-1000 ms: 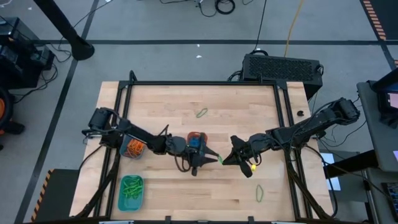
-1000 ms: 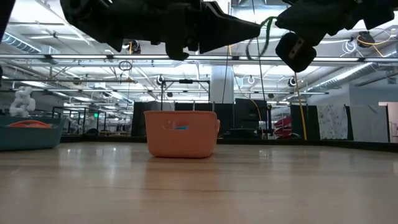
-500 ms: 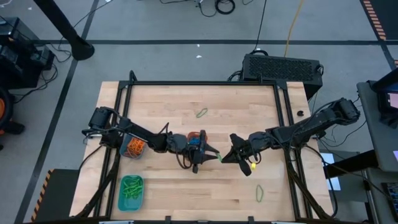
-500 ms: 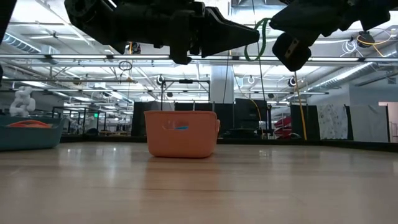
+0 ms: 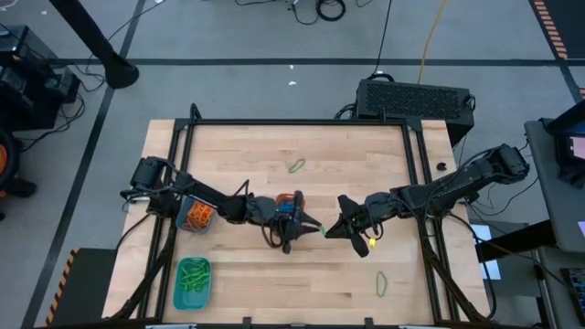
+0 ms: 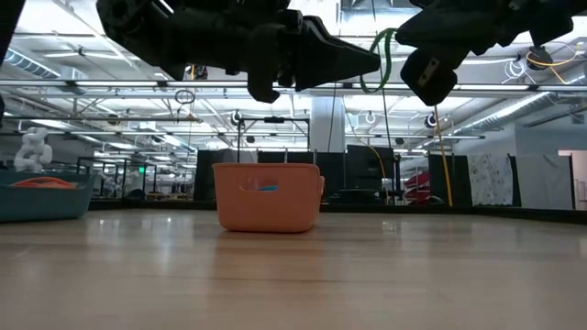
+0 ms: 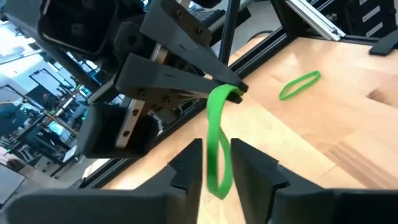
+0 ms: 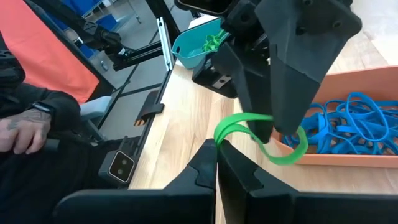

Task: Sort rubber bands into baskets
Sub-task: Put the green rubber band into the green bin

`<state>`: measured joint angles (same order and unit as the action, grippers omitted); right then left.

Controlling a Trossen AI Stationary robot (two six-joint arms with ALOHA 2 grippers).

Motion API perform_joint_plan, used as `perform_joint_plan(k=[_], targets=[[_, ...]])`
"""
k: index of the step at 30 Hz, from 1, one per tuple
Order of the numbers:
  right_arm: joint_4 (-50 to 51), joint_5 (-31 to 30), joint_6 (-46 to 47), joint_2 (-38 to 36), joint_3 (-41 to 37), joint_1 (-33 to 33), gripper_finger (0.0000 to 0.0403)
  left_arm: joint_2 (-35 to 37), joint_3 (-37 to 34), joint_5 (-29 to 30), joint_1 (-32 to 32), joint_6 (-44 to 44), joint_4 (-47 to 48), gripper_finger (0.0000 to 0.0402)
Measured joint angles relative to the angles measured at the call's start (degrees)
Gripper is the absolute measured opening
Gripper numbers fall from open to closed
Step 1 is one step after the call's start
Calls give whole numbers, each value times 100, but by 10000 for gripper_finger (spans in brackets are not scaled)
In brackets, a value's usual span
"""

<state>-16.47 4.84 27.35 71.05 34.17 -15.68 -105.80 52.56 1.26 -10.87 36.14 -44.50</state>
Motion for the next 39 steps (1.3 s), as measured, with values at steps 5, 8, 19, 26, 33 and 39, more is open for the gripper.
perform_joint_plan(k=[5,8,19,26,33,39], targets=[[0,0,0,0,0,0,0,0,0,98,31,2,0,26],[0,56,0,0,0,-2,0,0,0,262,31,24,-81,9],[20,154,-221,0,0,28,70,36,-2,510,-66,59,-82,3],[89,155,-648,-2,0,35,144,541,-7,1226,-408,65,741,2],[260,151,-914,-2,0,35,173,1622,-4,1892,-1165,-876,2962,2],[260,149,-1277,-2,0,33,175,2759,-4,2262,-1932,-3313,5595,1]])
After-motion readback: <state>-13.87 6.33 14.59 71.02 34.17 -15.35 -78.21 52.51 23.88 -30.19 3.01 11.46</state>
